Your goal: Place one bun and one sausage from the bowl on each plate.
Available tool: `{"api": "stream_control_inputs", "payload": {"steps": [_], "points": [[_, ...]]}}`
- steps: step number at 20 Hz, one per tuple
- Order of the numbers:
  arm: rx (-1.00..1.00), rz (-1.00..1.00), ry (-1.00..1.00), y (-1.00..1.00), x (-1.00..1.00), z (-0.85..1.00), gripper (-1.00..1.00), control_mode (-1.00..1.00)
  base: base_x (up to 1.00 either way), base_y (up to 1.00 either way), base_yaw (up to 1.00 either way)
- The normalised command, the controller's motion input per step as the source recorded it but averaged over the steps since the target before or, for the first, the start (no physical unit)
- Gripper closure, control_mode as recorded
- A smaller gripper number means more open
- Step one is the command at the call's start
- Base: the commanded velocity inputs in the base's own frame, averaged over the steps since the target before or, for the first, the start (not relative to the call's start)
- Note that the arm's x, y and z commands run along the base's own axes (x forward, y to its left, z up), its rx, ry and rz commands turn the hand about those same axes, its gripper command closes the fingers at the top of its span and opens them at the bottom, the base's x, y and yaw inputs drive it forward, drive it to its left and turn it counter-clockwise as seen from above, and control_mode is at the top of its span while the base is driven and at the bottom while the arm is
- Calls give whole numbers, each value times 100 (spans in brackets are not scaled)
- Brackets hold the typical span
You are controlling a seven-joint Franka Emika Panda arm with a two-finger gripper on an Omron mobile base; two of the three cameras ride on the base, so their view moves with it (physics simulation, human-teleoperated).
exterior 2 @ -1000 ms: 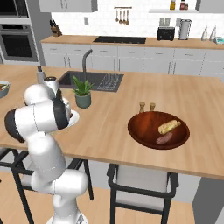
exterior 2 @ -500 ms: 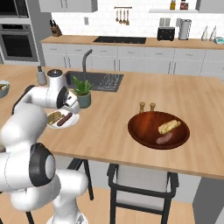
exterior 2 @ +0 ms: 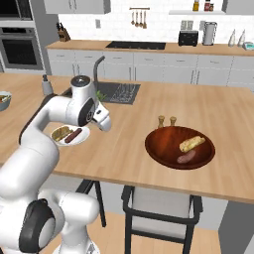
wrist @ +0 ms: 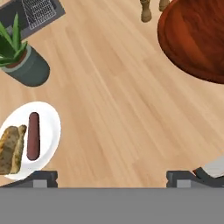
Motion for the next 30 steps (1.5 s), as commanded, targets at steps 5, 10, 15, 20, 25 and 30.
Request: {"api": "stream_control_inputs", "payload": {"steps": [5, 10, 15, 20, 25, 30], "points": [[-1, -20, 0, -100, -13, 24, -100, -100, 0, 0, 0], [-4, -20, 0, -100, -11, 4, -100, -100, 0, 0, 0], [-6, -20, 0, -100, -18, 0, -100, -100, 0, 0, 0], [-3, -17, 0, -100, -7, 0, -100, -100, 0, 0, 0], [0, -6, 0, -94, 3, -18, -100, -100, 0, 0, 0], [8, 2, 0, -39, 22, -41, -100, -100, 0, 0, 0]]}}
